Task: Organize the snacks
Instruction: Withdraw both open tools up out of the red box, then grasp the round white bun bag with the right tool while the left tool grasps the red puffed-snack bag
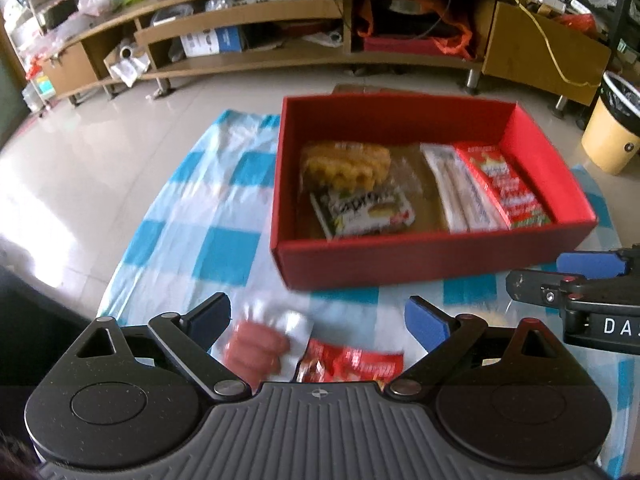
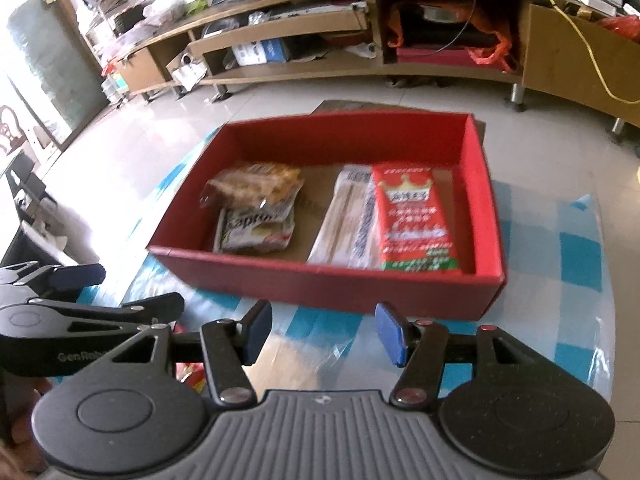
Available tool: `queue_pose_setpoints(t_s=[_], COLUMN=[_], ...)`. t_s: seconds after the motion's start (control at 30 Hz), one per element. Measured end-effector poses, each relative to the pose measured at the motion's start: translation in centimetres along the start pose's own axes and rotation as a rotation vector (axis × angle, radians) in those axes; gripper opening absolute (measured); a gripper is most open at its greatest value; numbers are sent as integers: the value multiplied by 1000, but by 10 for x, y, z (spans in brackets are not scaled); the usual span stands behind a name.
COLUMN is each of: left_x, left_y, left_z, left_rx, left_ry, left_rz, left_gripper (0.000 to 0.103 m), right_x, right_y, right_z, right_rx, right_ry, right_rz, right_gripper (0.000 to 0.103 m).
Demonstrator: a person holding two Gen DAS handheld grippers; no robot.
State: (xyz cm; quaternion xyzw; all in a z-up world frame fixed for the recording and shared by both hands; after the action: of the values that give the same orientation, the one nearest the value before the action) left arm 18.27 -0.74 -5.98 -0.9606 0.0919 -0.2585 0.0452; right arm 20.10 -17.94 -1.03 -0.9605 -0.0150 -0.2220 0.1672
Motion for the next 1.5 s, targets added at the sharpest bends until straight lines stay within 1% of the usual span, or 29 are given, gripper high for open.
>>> queue_pose_setpoints(t_s=[0.13,0.27,0.33,0.43,0.53,0.7,0.77,0.83,0.9,0.97,1.0,1.1,1.13,1.23,1.27,1.3,1.37,1.4,1.47,1.5], left_x=[-15,-27,-33,-41,-49,-63,-64,-64,-64,-64,-65,-71,-76,-82,-83,-84,-82,-81,-76,-76], left_y=[-3,-8,-8,-3,6,18,21,24,26,30,30,32,31,29,29,29,29,28,28,28], left_z=[5,9,11,15,23,42,45,46,45,40,35,28,25,20,19,19,18,17,15,16], left_rx=[2,5,-29,-111,-150,-160,-157,-134,-110,-122,-125,-159,-171,-169,-174,-176,-166,-153,-136,-136], left_ry=[-34,-61,-83,-123,-160,-235,-240,-234,-224,-212,-204,-211,-216,-215,-217,-218,-209,-198,-176,-172], left_rz=[5,11,-3,-28,-27,-13,-6,13,35,51,60,56,49,51,49,45,47,53,67,73], left_gripper=[97,97,97,97,97,96,96,95,91,79,70,66,65,66,66,68,78,86,88,89], right_x=[-12,-19,-21,-22,-21,-22,-23,-23,-24,-25,-25,-27,-28,-32,-32,-32,-32,-32,-30,-30], right_y=[-5,-5,-5,-5,-6,-5,-2,0,0,0,0,-2,-2,-6,-7,-9,-13,-16,-21,-24], right_z=[6,9,9,11,12,13,14,14,15,14,15,17,18,23,25,26,29,30,30,31], right_rx=[-3,-8,-5,-3,0,-6,-11,-15,-17,-18,-18,-21,-24,-22,-17,-9,4,11,18,21], right_ry=[-37,-58,-66,-75,-77,-85,-90,-91,-92,-93,-95,-102,-106,-122,-127,-131,-136,-138,-129,-130], right_rz=[-11,-13,-6,-1,-4,-7,-3,-4,-7,-12,-14,-19,-22,-25,-21,-15,-7,-5,-13,-22], right_gripper=[60,60,61,61,61,61,61,61,61,61,61,61,61,61,62,66,67,67,68,70])
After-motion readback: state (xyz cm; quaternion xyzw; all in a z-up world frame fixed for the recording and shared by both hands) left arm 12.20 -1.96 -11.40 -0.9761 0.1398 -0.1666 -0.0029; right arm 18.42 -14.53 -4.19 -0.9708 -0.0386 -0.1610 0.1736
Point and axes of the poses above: each gripper's, at about its wrist camera, not at the fingertips, and z roughly the way its jaws point, y to its right, x to its top, the point moved 9 cm from there along z, roughly the way its jaws point, and after that the axes turned 4 degrees about z, right-handed, at the moved point
